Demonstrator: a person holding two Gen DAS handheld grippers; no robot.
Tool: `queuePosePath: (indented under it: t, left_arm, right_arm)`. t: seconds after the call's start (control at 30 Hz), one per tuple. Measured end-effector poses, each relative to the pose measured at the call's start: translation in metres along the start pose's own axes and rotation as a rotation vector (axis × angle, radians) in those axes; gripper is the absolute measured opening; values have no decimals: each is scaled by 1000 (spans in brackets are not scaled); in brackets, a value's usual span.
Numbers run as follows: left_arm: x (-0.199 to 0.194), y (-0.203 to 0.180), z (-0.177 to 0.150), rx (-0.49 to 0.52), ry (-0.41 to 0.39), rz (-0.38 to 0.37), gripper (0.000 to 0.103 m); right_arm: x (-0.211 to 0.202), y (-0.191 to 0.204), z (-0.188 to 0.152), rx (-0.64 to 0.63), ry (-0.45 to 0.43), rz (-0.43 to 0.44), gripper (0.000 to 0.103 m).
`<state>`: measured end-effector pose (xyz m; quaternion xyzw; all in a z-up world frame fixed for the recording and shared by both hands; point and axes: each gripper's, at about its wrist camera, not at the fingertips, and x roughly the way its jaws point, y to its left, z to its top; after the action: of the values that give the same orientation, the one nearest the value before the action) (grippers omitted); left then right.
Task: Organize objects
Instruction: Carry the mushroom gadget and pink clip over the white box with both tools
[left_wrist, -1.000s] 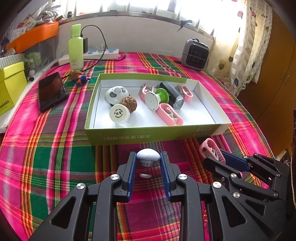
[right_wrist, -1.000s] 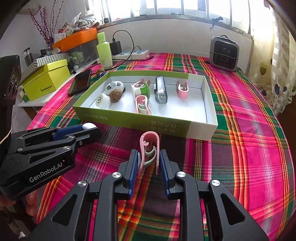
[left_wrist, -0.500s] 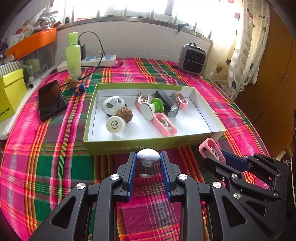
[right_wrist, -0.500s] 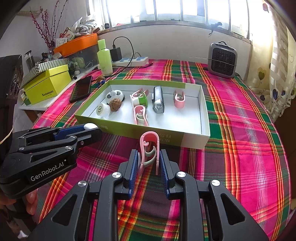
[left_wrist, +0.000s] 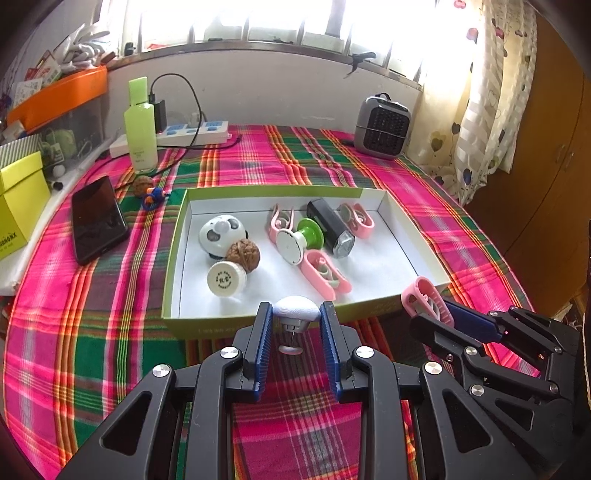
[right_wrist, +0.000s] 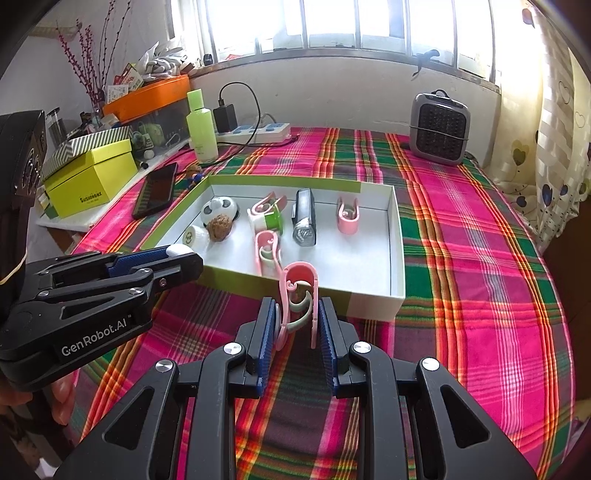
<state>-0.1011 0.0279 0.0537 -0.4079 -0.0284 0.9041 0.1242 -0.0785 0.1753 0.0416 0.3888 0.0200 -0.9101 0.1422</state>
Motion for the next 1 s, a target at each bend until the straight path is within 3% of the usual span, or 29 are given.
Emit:
queuePosePath:
  t: [1.0]
  left_arm:
    - [34,12,27,-31,24,23,24]
  right_arm:
    - [36,-27,40,38,28,15,25]
